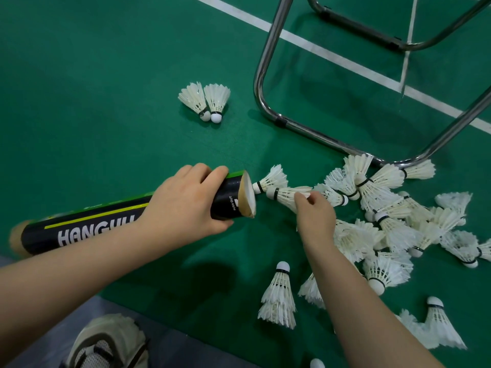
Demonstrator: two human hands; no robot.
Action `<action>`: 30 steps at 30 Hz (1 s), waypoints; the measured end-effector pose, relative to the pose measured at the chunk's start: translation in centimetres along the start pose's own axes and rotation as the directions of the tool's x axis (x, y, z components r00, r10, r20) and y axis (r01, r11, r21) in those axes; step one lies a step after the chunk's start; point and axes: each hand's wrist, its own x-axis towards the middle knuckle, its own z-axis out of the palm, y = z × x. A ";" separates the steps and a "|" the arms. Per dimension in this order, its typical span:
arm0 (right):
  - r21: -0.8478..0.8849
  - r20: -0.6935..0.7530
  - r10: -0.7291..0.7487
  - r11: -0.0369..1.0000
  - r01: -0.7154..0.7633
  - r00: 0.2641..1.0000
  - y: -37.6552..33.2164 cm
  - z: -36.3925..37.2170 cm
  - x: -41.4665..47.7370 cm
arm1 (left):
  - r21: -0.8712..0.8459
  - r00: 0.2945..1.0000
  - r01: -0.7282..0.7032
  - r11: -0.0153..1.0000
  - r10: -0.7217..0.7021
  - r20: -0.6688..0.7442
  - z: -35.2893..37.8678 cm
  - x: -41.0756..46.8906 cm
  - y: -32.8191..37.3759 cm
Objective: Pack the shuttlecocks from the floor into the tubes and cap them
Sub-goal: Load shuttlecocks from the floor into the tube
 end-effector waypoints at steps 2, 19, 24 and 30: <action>0.219 -0.100 -0.098 0.969 0.118 0.990 -1.1 -1.4 -2.5 | 0.009 1.000 0.005 1.000 -0.005 0.003 0.0 0.0 0.0; 0.423 0.555 -0.490 0.862 0.279 0.672 -5.5 -3.1 -7.2 | -0.055 0.995 -0.075 0.996 0.071 -0.069 -1.6 -0.2 2.1; 0.307 0.687 -0.404 0.915 0.262 0.605 -6.5 -3.5 -6.3 | -0.050 0.993 -0.089 0.995 0.085 -0.079 -1.6 -0.4 2.1; 0.244 0.622 -0.455 0.886 0.394 0.638 -9.0 -5.0 -6.9 | -0.119 0.985 -0.056 0.991 0.035 -0.169 -3.2 0.5 2.5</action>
